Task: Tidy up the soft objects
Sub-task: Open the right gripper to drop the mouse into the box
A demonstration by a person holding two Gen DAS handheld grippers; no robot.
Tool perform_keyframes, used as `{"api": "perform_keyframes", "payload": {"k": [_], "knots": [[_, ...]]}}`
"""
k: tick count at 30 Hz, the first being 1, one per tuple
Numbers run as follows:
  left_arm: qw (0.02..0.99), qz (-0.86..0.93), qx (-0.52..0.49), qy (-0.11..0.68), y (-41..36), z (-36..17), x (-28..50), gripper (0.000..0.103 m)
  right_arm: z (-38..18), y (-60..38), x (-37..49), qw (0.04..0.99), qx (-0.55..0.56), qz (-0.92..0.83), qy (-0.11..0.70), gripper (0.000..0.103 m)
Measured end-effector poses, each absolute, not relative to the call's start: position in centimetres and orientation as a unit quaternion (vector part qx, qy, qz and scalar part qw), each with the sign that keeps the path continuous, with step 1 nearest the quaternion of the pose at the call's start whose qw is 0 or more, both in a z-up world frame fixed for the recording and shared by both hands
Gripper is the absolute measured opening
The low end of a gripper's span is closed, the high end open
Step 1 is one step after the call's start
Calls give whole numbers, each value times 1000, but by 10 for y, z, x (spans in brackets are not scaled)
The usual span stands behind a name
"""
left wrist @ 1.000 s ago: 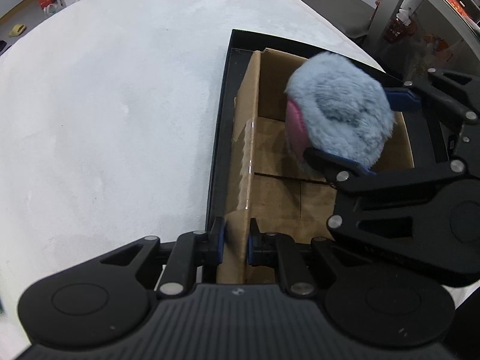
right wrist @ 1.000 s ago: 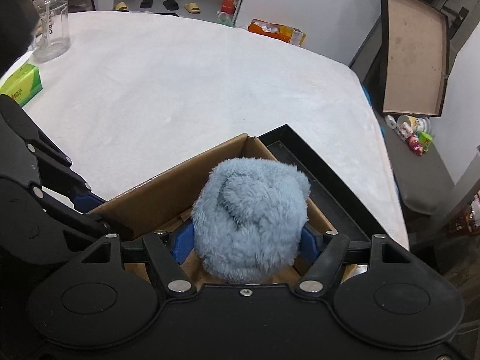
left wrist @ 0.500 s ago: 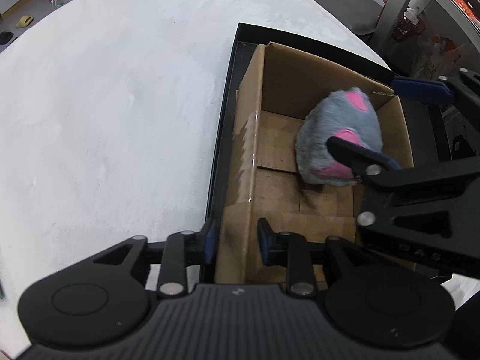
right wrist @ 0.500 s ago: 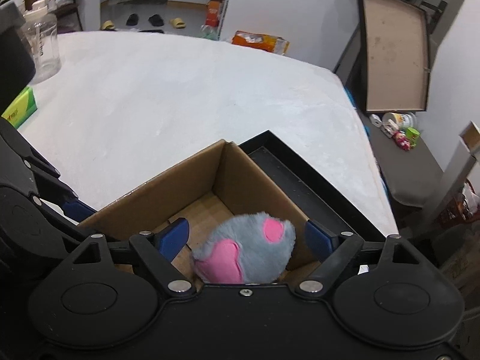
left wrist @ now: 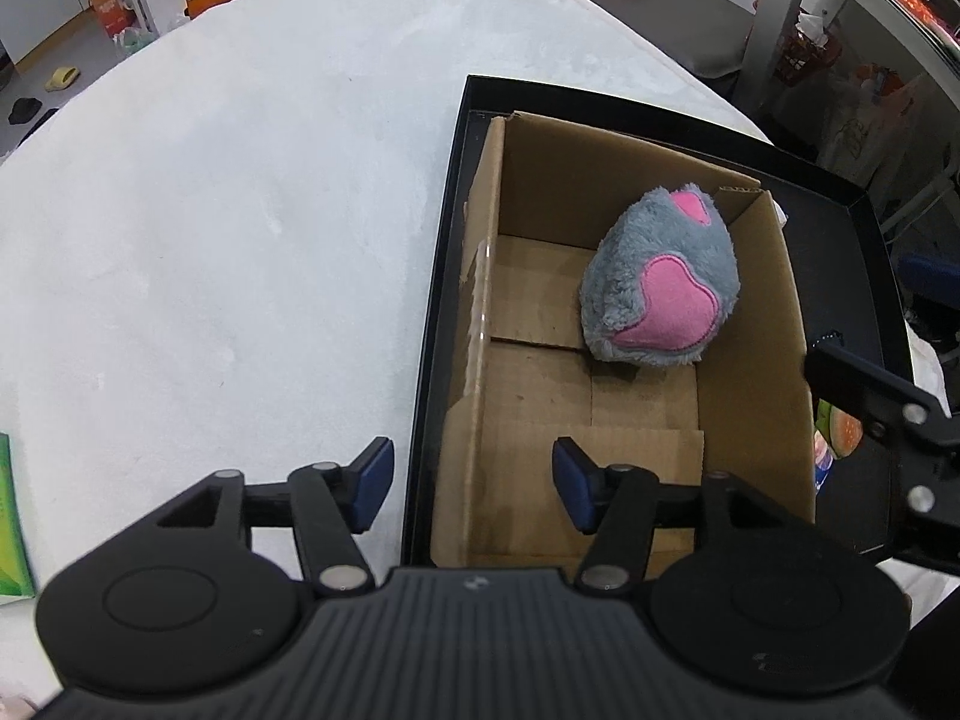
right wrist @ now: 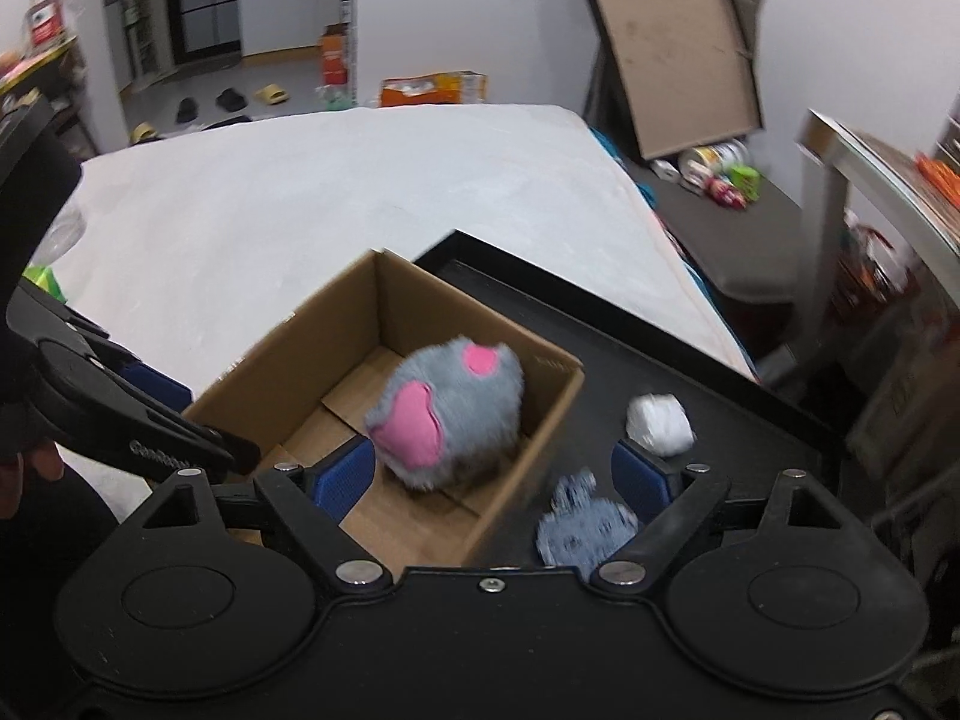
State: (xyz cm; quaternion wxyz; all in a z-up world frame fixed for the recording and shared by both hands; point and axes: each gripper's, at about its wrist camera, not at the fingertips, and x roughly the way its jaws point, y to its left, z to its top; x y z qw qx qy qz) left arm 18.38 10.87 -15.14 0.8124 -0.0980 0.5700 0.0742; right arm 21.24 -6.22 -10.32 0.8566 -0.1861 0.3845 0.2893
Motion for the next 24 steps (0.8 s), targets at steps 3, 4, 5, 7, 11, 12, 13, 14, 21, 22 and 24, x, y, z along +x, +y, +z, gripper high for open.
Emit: {"api": "perform_keyframes", "payload": {"k": [3,4,5,7,11,12,13,14,21,22,24], "knots": [[814,77,-93,569,105,-150,181,66,-106,-77,211,863,-162,271,394,88],[814,79,-91,568,104,-149,180,67,-107,-81,211,864,-153,266,398,88],[815,81,-89,567,102,-148,180,68,-108,-87,210,865,-143,262,403,88],[815,85,-85,566,100,-147,179,69,-111,-97,211,866,-124,255,411,88],[813,92,-79,569,96,-147,176,70,-118,-117,216,868,-91,240,425,88],[813,93,-78,570,96,-147,175,70,-119,-122,216,868,-85,236,428,88],[812,93,-76,571,95,-147,175,70,-120,-127,218,869,-77,232,431,88],[811,94,-76,572,95,-147,175,70,-121,-131,220,869,-71,229,434,88],[808,117,-80,571,97,-142,177,71,-131,-165,235,870,-18,196,452,88],[808,118,-78,572,95,-142,177,71,-134,-171,238,868,-6,190,458,88],[807,119,-77,574,93,-142,178,71,-139,-183,242,864,13,183,468,88]]}}
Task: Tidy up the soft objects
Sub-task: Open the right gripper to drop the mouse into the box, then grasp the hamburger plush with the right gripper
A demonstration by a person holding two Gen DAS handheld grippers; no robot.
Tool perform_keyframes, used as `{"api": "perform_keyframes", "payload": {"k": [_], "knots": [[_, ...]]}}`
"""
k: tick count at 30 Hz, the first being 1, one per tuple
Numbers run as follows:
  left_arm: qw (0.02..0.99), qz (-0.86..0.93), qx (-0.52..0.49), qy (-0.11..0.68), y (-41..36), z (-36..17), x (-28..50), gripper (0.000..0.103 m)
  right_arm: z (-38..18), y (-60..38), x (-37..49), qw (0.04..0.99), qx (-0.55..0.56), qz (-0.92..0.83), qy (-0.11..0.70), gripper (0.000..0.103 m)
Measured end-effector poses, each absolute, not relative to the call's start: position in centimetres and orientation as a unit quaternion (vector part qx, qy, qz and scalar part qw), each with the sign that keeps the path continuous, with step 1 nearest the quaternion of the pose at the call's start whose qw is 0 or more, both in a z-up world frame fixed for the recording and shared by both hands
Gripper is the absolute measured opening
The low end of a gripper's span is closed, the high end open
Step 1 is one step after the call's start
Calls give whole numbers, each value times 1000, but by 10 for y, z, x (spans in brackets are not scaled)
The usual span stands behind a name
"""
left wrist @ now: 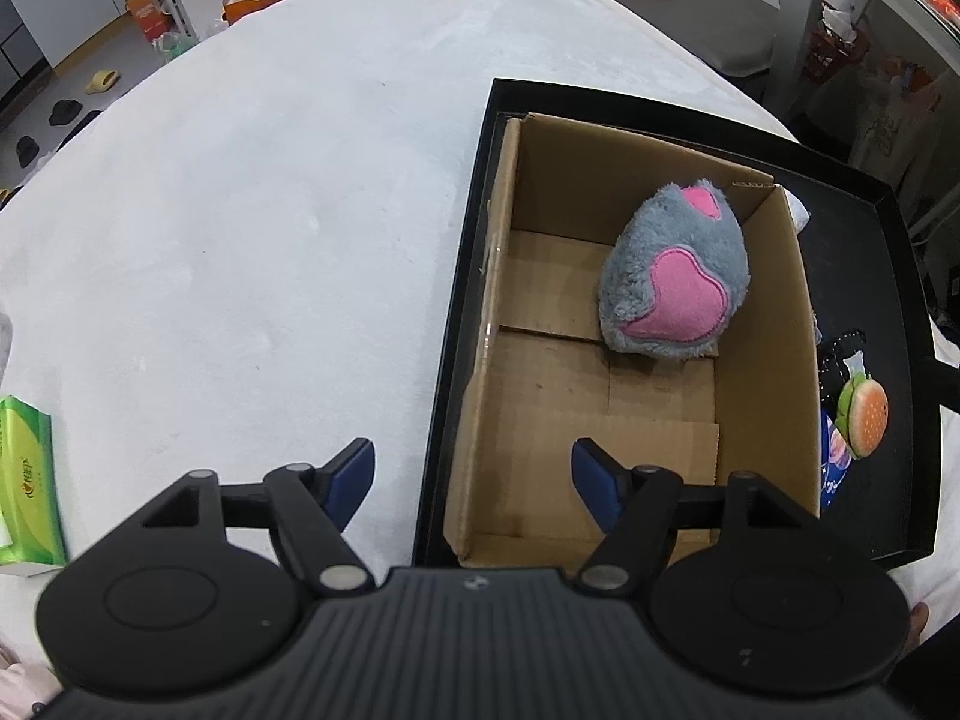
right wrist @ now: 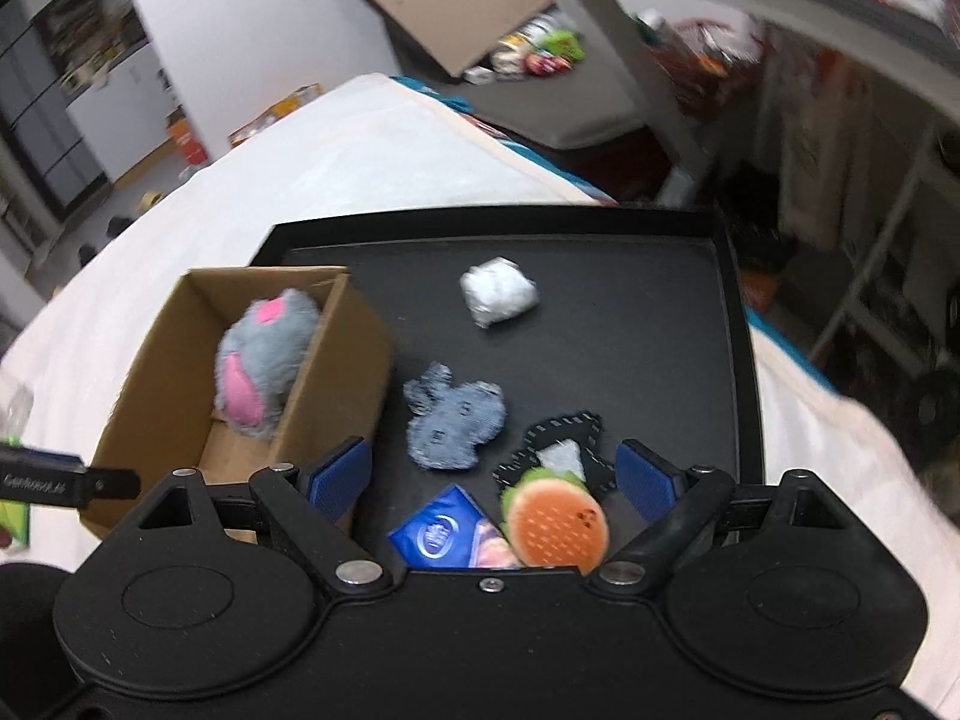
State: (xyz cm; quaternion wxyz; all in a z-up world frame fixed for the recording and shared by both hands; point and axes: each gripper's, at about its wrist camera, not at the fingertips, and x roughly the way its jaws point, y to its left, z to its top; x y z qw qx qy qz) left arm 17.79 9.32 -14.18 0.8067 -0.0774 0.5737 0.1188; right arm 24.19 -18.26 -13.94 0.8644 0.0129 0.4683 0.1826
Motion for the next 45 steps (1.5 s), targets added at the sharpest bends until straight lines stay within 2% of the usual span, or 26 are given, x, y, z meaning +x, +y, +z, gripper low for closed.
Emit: {"api": "perform_keyframes", "payload": {"k": [16,24,25,27,28,29,35,45], "knots": [[795,133,-56,589,74,-152,195,74,-195,-230,264,811,149,146,547,82],[790,140,-46,595,68,-156,203,75,-210,-215,271,803,127,161,560,82],[789,141,-45,597,68,-158,203,75,-212,-216,271,802,121,158,563,79],[787,142,-44,599,67,-159,204,75,-218,-216,271,797,113,155,573,63],[786,142,-44,600,67,-160,204,75,-221,-216,271,792,114,154,579,48],[786,142,-44,600,66,-161,205,75,-224,-216,272,788,116,153,585,43],[787,137,-41,600,64,-160,207,75,-220,-220,268,793,118,149,578,35],[794,128,-46,593,68,-154,202,75,-197,-217,262,809,106,163,555,33]]}}
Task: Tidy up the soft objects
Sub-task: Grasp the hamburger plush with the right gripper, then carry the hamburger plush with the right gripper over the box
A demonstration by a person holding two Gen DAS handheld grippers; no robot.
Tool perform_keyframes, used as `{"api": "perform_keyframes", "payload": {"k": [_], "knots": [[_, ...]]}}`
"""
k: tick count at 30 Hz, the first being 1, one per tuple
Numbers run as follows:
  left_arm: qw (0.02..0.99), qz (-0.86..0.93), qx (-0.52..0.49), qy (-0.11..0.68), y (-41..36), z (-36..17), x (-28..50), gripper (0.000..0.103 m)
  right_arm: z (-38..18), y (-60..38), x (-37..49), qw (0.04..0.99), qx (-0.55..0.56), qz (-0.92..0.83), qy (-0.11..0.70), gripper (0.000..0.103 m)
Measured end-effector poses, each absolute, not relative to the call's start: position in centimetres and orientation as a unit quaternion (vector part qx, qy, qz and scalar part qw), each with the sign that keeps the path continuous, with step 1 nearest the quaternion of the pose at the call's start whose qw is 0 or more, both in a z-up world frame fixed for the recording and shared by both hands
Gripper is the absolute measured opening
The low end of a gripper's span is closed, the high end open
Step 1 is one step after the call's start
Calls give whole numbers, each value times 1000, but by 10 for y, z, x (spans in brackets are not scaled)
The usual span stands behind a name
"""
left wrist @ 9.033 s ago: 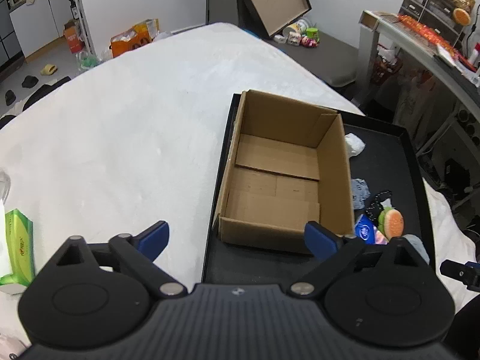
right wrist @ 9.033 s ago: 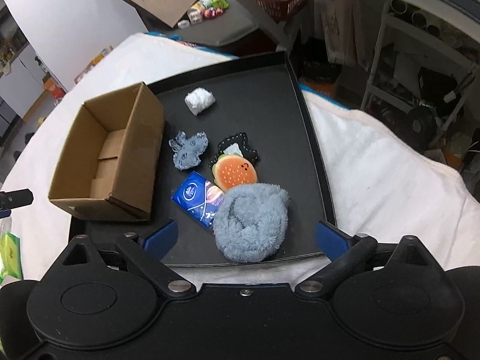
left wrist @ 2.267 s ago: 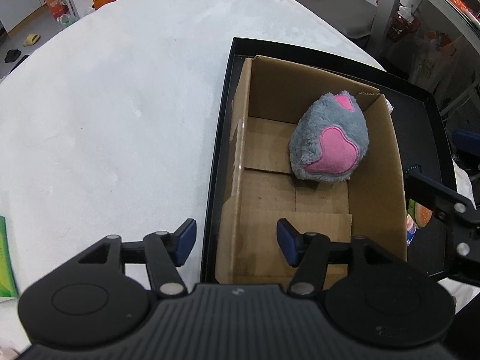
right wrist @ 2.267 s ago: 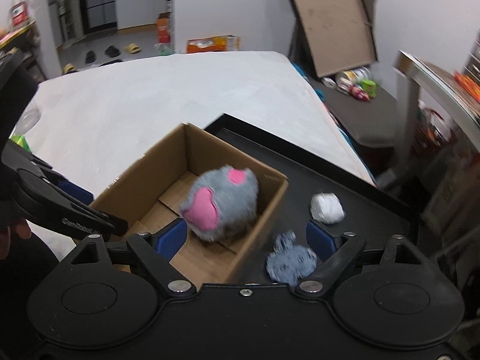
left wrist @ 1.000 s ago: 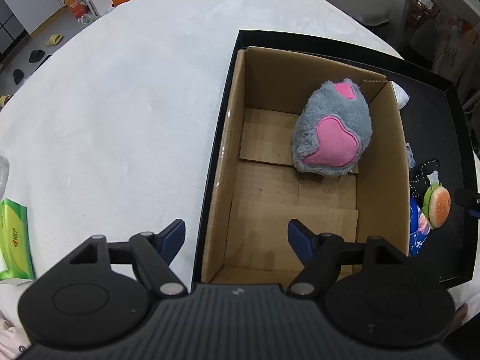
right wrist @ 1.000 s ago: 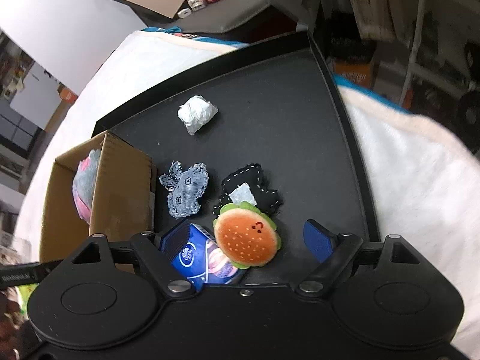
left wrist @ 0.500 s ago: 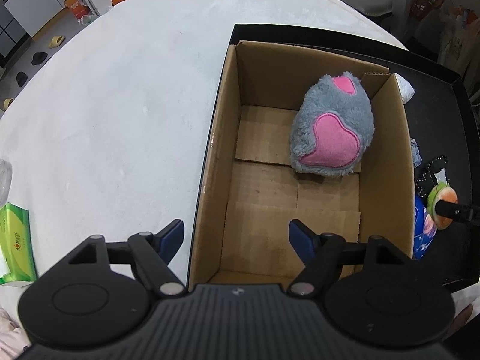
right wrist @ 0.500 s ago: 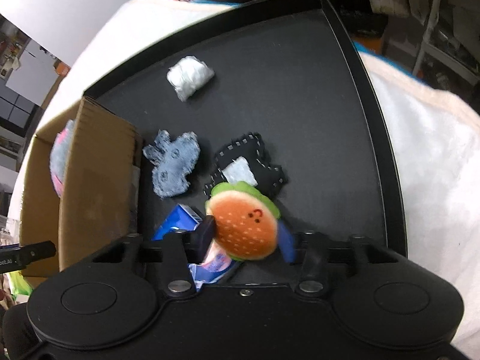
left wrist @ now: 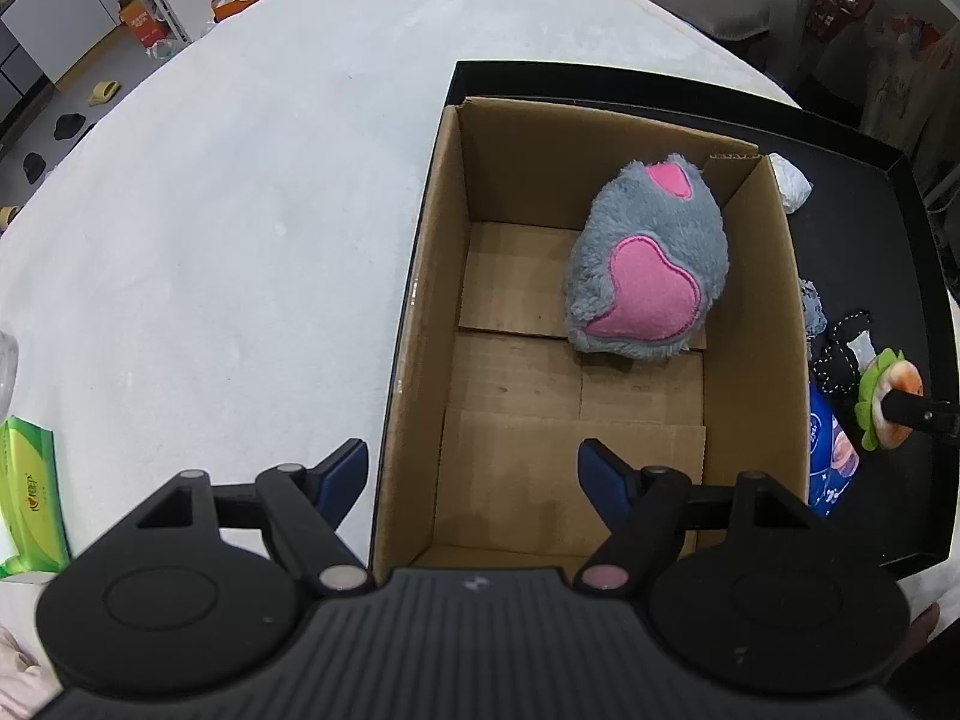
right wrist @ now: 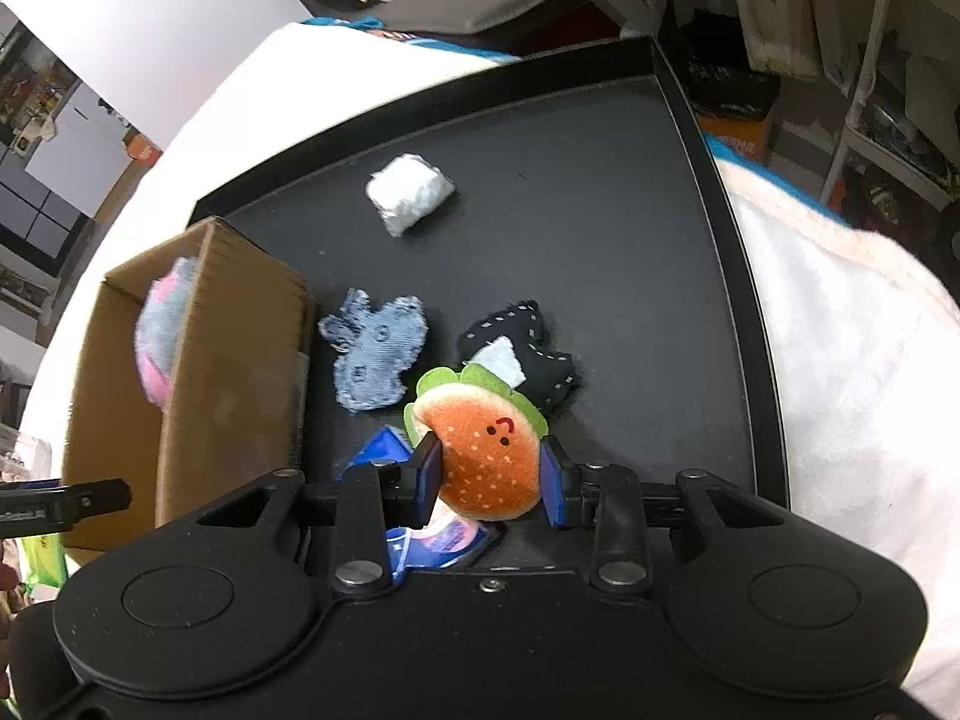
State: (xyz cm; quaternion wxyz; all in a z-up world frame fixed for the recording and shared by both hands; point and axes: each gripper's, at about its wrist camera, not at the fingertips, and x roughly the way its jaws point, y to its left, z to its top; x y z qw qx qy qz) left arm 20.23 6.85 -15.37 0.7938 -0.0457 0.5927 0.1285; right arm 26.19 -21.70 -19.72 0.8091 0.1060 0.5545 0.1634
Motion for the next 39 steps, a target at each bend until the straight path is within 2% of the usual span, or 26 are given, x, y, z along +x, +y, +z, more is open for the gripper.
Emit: {"api": "perform_keyframes", "payload": {"k": [39], "knots": [[825,103,-90,548,99,-142,188,73,-100,-129,251,870,15,228,438,33]]}}
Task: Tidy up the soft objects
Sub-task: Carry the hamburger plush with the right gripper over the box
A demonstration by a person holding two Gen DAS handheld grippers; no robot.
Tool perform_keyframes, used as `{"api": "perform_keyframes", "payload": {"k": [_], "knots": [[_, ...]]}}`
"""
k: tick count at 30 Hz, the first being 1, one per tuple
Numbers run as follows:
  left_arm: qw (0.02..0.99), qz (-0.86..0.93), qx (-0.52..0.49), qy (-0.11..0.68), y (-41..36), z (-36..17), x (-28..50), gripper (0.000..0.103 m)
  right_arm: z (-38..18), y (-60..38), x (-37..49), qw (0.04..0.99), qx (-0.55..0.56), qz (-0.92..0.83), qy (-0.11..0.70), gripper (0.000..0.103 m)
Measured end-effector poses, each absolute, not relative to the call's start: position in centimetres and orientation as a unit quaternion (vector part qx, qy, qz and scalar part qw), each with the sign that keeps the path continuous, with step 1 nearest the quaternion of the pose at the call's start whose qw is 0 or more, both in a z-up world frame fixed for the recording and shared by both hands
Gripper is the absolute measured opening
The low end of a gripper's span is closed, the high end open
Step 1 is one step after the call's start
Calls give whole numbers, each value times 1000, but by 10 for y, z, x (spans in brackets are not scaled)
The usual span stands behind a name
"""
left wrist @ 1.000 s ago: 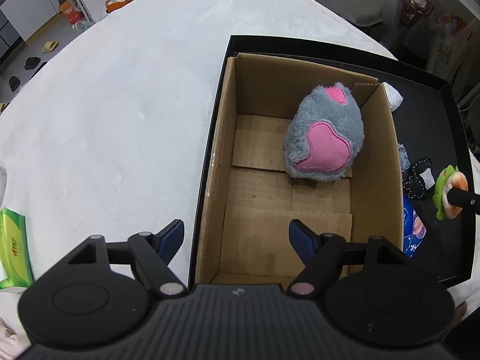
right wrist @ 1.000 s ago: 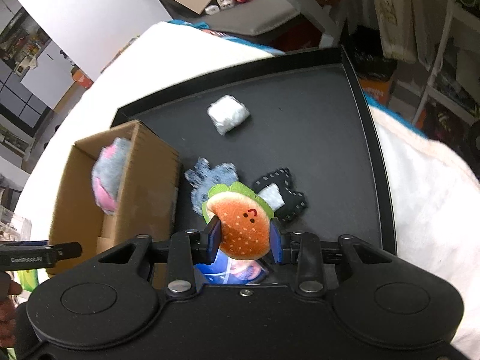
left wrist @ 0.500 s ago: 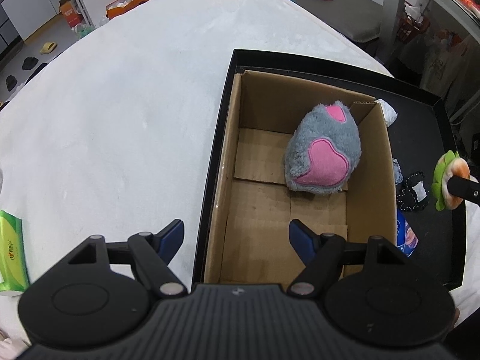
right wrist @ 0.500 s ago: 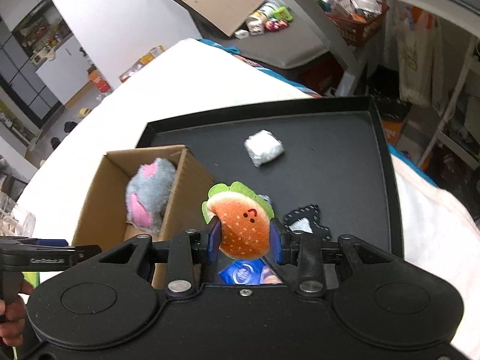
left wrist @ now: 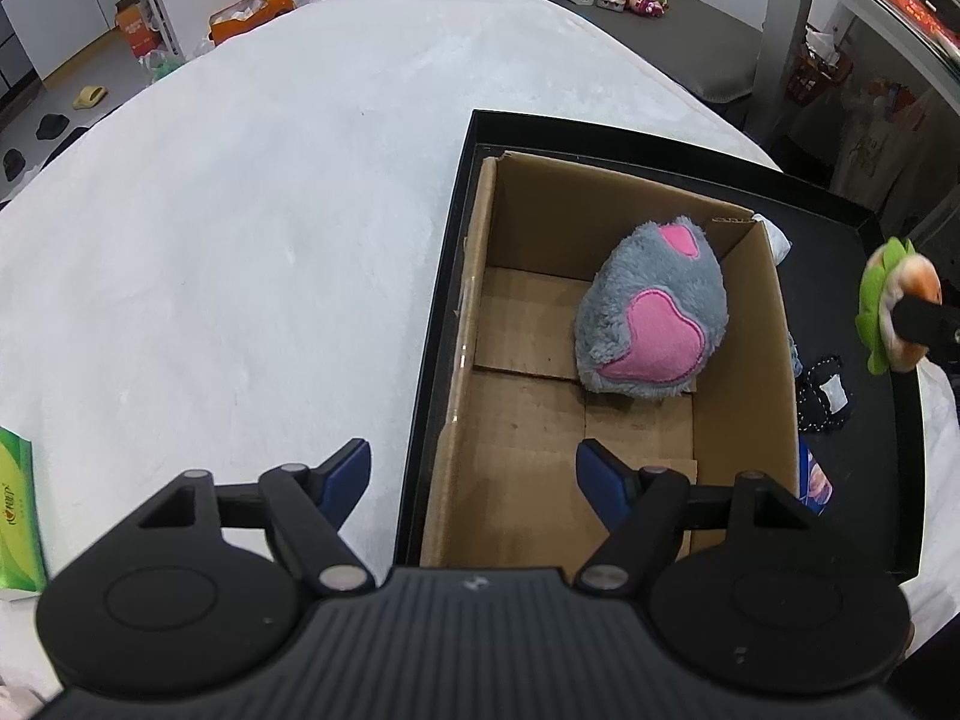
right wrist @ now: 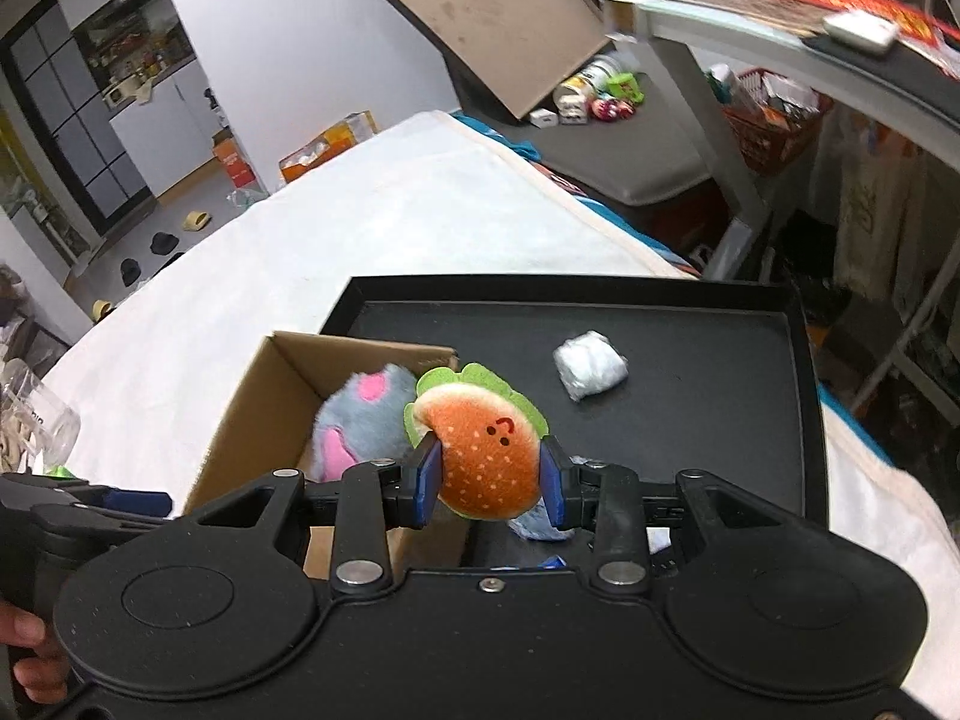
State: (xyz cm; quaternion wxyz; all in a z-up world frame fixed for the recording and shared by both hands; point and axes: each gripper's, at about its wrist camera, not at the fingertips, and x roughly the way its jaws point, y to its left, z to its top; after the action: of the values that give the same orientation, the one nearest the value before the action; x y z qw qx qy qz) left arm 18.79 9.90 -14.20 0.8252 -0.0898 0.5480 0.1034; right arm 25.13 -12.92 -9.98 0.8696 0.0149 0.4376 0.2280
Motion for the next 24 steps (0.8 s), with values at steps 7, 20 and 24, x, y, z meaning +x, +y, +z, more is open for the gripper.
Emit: {"api": "perform_keyframes", "payload": {"k": [7,20,24], "knots": [[826,96,-103,546,108,-148,186,72,-91,-102,251,871,0,243,427,33],[823,75,-129,549,119,-160,184,39,-88,-66,256,869,-13,249,428,34],[819,71,-130,554,118,-165,186,28,-88,-56,255,868,-16,254,426,34]]}}
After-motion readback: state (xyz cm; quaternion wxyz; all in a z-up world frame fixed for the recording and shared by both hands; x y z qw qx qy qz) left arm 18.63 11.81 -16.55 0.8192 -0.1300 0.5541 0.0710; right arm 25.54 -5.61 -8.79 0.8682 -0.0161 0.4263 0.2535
